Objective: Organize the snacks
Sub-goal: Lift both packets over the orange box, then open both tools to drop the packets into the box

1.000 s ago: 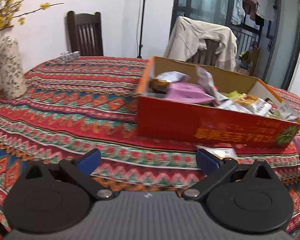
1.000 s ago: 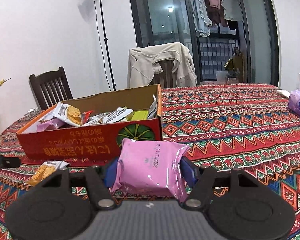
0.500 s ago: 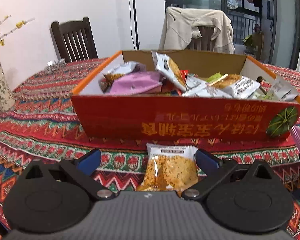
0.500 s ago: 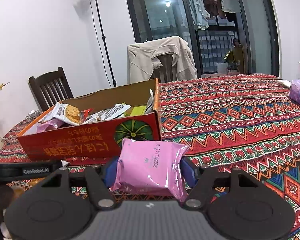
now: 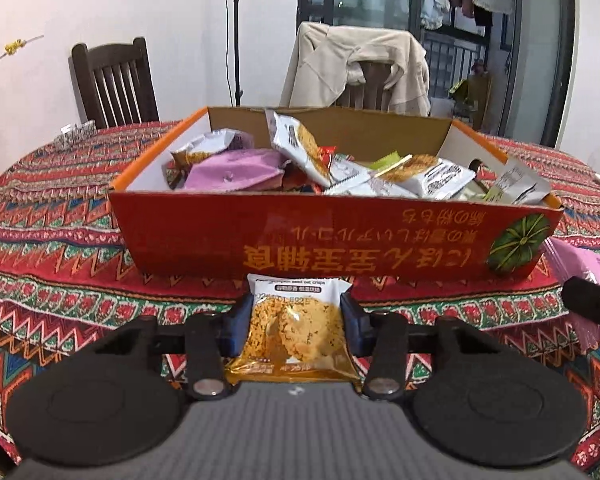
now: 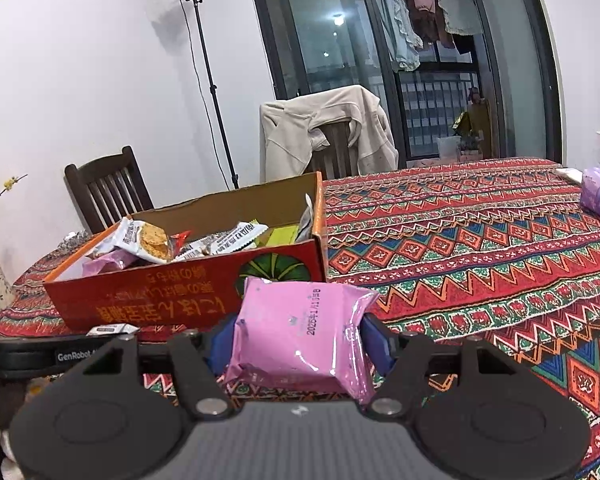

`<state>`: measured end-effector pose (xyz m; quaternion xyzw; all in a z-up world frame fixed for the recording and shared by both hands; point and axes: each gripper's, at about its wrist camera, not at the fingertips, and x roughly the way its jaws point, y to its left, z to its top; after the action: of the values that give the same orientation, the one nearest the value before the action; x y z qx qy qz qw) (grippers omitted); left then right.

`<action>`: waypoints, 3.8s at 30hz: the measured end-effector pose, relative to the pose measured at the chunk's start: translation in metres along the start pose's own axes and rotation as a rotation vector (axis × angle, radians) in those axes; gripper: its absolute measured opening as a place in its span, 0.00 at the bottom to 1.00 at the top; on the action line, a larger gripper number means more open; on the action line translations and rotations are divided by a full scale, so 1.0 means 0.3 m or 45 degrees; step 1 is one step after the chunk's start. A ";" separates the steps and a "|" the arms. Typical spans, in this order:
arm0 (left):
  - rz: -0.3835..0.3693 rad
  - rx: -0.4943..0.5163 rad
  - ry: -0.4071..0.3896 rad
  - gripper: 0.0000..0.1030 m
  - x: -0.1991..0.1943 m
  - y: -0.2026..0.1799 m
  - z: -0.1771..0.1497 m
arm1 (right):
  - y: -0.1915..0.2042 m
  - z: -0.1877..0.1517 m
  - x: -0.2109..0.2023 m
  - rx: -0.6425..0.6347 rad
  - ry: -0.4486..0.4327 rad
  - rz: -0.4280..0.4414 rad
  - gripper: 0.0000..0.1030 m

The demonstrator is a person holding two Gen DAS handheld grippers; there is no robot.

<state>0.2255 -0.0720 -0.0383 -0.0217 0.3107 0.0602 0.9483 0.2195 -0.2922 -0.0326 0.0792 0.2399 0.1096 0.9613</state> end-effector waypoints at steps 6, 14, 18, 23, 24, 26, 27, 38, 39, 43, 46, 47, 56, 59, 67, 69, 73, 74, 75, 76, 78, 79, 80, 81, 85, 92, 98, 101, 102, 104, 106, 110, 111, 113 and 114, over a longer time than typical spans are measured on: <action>-0.017 -0.029 -0.059 0.45 -0.024 0.014 0.018 | -0.006 0.005 -0.023 0.008 -0.054 0.039 0.63; -0.092 -0.036 -0.094 0.45 -0.042 0.011 0.021 | 0.010 0.004 -0.047 -0.022 -0.110 0.093 0.63; -0.097 -0.047 -0.116 0.45 -0.052 0.015 0.025 | 0.020 0.002 -0.040 -0.035 -0.109 0.097 0.63; -0.087 -0.026 -0.130 0.45 -0.060 0.008 0.030 | 0.026 0.000 -0.026 -0.042 -0.094 0.080 0.63; -0.091 -0.027 -0.138 0.45 -0.065 0.011 0.030 | 0.028 0.000 -0.023 -0.043 -0.093 0.080 0.63; -0.087 -0.022 -0.170 0.45 -0.078 0.013 0.032 | 0.034 0.000 -0.022 -0.048 -0.101 0.079 0.63; -0.086 -0.019 -0.182 0.45 -0.083 0.014 0.033 | 0.037 -0.001 -0.023 -0.055 -0.108 0.078 0.63; -0.122 -0.061 -0.258 0.45 -0.146 0.037 0.053 | 0.061 -0.010 -0.046 -0.107 -0.170 0.052 0.63; -0.128 -0.067 -0.271 0.45 -0.159 0.040 0.062 | 0.068 -0.007 -0.051 -0.118 -0.184 0.050 0.63; -0.161 -0.073 -0.303 0.45 -0.208 0.046 0.100 | 0.098 0.020 -0.070 -0.141 -0.202 0.055 0.63; -0.136 -0.039 -0.338 0.45 -0.237 0.041 0.143 | 0.108 0.063 -0.081 -0.138 -0.205 0.072 0.63; -0.124 -0.034 -0.349 0.45 -0.244 0.041 0.157 | 0.111 0.083 -0.082 -0.146 -0.213 0.075 0.63; -0.074 -0.038 -0.353 0.44 -0.206 0.067 0.263 | 0.130 0.240 -0.030 -0.195 -0.249 0.092 0.63; -0.065 -0.045 -0.363 0.44 -0.184 0.074 0.296 | 0.145 0.278 0.004 -0.211 -0.249 0.097 0.63; -0.032 -0.047 -0.385 0.44 -0.112 0.107 0.404 | 0.211 0.357 0.111 -0.272 -0.260 0.124 0.63; -0.022 -0.056 -0.398 0.44 -0.081 0.109 0.439 | 0.226 0.386 0.141 -0.277 -0.273 0.123 0.63; -0.012 -0.083 -0.405 0.44 -0.005 0.102 0.491 | 0.237 0.426 0.204 -0.244 -0.281 0.136 0.63; -0.008 -0.087 -0.410 0.44 0.015 0.100 0.496 | 0.239 0.432 0.224 -0.238 -0.282 0.141 0.63; -0.009 -0.091 -0.408 0.44 0.039 0.094 0.503 | 0.242 0.434 0.246 -0.234 -0.280 0.142 0.63; -0.010 -0.095 -0.404 0.44 0.059 0.089 0.506 | 0.243 0.433 0.267 -0.230 -0.275 0.138 0.63; -0.009 -0.098 -0.407 0.44 0.101 0.083 0.498 | 0.237 0.420 0.307 -0.214 -0.268 0.131 0.63; -0.002 -0.100 -0.416 0.44 0.113 0.084 0.487 | 0.231 0.412 0.318 -0.205 -0.273 0.130 0.63; -0.008 -0.111 -0.428 0.44 0.128 0.089 0.469 | 0.220 0.399 0.330 -0.194 -0.278 0.131 0.63; -0.028 -0.129 -0.439 0.44 0.141 0.097 0.450 | 0.209 0.386 0.341 -0.183 -0.287 0.133 0.63; -0.023 -0.059 -0.415 0.44 0.200 0.092 0.413 | 0.191 0.359 0.402 -0.212 -0.221 0.120 0.63; -0.053 -0.130 -0.370 0.44 0.214 0.145 0.407 | 0.186 0.340 0.423 -0.222 -0.190 0.127 0.63; -0.069 -0.131 -0.380 0.44 0.202 0.150 0.404 | 0.175 0.334 0.424 -0.208 -0.167 0.139 0.64; -0.070 -0.126 -0.376 0.46 0.202 0.152 0.405 | 0.166 0.332 0.424 -0.194 -0.156 0.150 0.65; -0.070 -0.128 -0.373 0.50 0.202 0.152 0.403 | 0.165 0.331 0.425 -0.191 -0.148 0.160 0.66; -0.073 -0.144 -0.377 0.69 0.201 0.160 0.401 | 0.162 0.334 0.428 -0.174 -0.133 0.177 0.74; -0.075 -0.174 -0.408 0.96 0.190 0.170 0.398 | 0.155 0.335 0.430 -0.156 -0.121 0.193 0.83; -0.087 -0.218 -0.435 1.00 0.176 0.190 0.399 | 0.138 0.337 0.433 -0.125 -0.114 0.185 1.00; -0.081 -0.222 -0.429 1.00 0.180 0.191 0.399 | 0.137 0.336 0.434 -0.124 -0.113 0.177 1.00; -0.050 -0.220 -0.420 1.00 0.190 0.189 0.404 | 0.141 0.334 0.435 -0.125 -0.117 0.151 1.00; -0.042 -0.223 -0.416 1.00 0.193 0.190 0.406 | 0.143 0.333 0.435 -0.128 -0.122 0.139 1.00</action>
<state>0.3359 -0.0002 0.0254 -0.0990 0.1457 0.0742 0.9816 0.3722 -0.2283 0.0056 0.0488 0.1833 0.1700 0.9670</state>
